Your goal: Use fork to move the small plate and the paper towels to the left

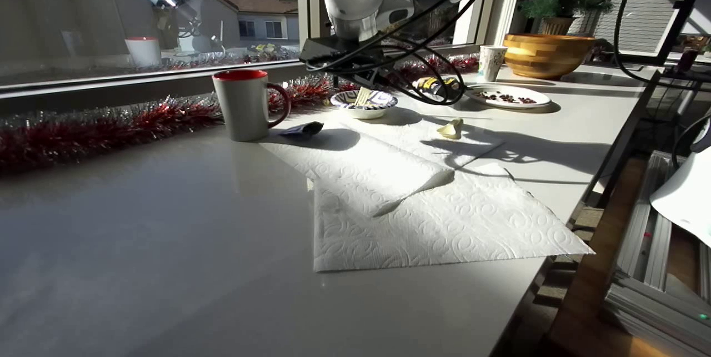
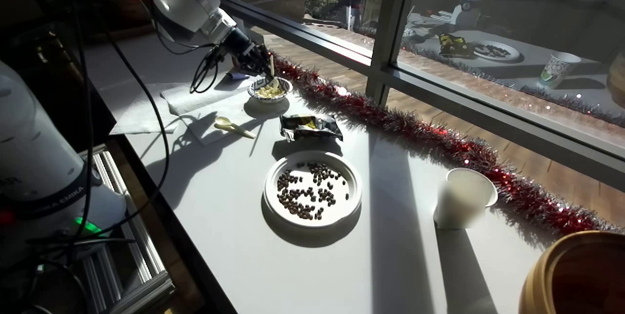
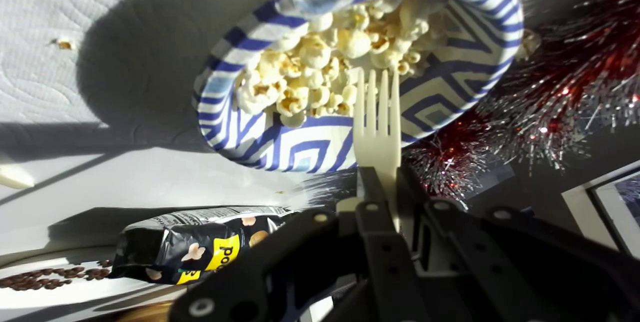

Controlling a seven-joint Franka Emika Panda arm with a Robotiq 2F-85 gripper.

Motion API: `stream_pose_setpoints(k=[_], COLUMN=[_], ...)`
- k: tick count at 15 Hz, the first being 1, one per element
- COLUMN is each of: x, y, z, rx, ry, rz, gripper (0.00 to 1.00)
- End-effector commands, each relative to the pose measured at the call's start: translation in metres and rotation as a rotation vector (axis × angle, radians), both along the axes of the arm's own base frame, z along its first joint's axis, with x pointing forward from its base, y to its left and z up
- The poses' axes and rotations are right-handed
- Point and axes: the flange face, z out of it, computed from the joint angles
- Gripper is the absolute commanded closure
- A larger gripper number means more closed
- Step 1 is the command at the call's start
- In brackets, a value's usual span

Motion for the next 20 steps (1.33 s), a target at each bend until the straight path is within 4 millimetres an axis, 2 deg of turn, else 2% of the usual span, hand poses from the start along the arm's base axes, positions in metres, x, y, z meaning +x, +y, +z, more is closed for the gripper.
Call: stream_pose_setpoints(k=[1,4,6,10,11,12,18,19,20], x=[-0.012,-0.017,-0.016,-0.002,-0.009,-0.009,-0.008,-0.007,-0.006], y=[0.0,0.001,0.007,0.019,0.014,0.016,0.015,0.016,0.017], z=[0.018,0.033,0.043,0.051,0.048,0.049,0.047,0.051,0.059], rx=[-0.031,-0.083,-0.205,-0.403,-0.322,-0.331,-0.332,-0.33,-0.339], ry=[-0.018,-0.047,-0.078,-0.023,-0.03,-0.028,-0.024,-0.003,0.018], rz=[-0.007,0.004,0.068,0.145,0.102,0.107,0.105,0.117,0.122], gripper=[0.97,0.97,0.97,0.97,0.97,0.87,0.87,0.97,0.97])
